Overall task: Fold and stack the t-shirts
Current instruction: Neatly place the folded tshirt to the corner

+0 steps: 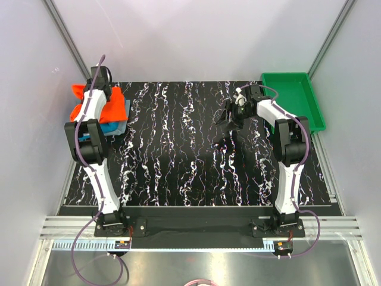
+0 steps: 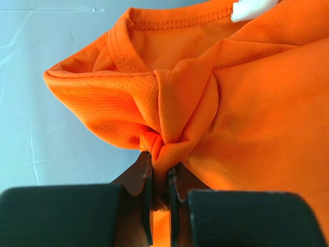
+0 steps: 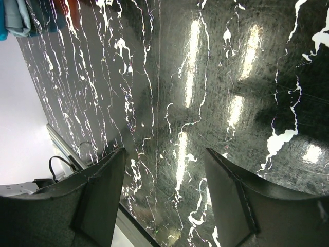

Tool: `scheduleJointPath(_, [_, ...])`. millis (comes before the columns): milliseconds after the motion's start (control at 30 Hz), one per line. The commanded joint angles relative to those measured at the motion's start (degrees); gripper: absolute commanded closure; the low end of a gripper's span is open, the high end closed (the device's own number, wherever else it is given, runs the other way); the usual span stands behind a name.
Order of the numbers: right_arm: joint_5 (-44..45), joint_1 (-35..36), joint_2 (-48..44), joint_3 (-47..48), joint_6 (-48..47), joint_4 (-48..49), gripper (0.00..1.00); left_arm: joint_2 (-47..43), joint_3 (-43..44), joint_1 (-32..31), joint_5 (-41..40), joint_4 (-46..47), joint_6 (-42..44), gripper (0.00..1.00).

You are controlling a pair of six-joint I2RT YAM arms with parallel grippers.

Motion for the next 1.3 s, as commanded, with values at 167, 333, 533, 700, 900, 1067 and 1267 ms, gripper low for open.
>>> scheduleJointPath(167, [1.41, -0.14, -3.31, 0.66, -1.37, 0.59, 0.30, 2.59, 1.07, 2.19, -5.00, 6.33, 4.17, 1.00])
scheduleJointPath(333, [1.58, -0.05, -3.49, 0.58, -1.54, 0.50, 0.30, 4.70, 0.72, 3.07, -4.83, 7.38, 5.67, 1.00])
scheduleJointPath(533, [2.02, -0.05, -3.57, 0.40, -2.07, 0.15, 0.30, 7.43, 0.28, 2.28, -4.64, 8.61, 5.93, 0.65])
scheduleJointPath(700, [2.28, 0.13, -3.57, 0.22, -2.07, 0.41, 0.30, 8.22, 2.47, 0.79, -3.77, 7.03, 4.44, 0.25])
scheduleJointPath(900, [2.20, 0.21, -3.66, -0.04, -1.98, 0.50, 0.30, 6.99, 4.50, -1.93, -5.44, 7.90, 3.38, 0.06])
scheduleJointPath(1067, [1.94, 0.21, -4.10, 0.22, -2.07, 0.50, 0.30, 3.74, 6.34, -6.76, -2.47, 3.19, -1.88, 0.02])
scheduleJointPath(1267, [5.69, 0.13, -8.30, 2.24, -5.58, -1.26, 0.29, -1.44, 5.56, -12.56, 19.28, -9.99, -15.49, 0.01])
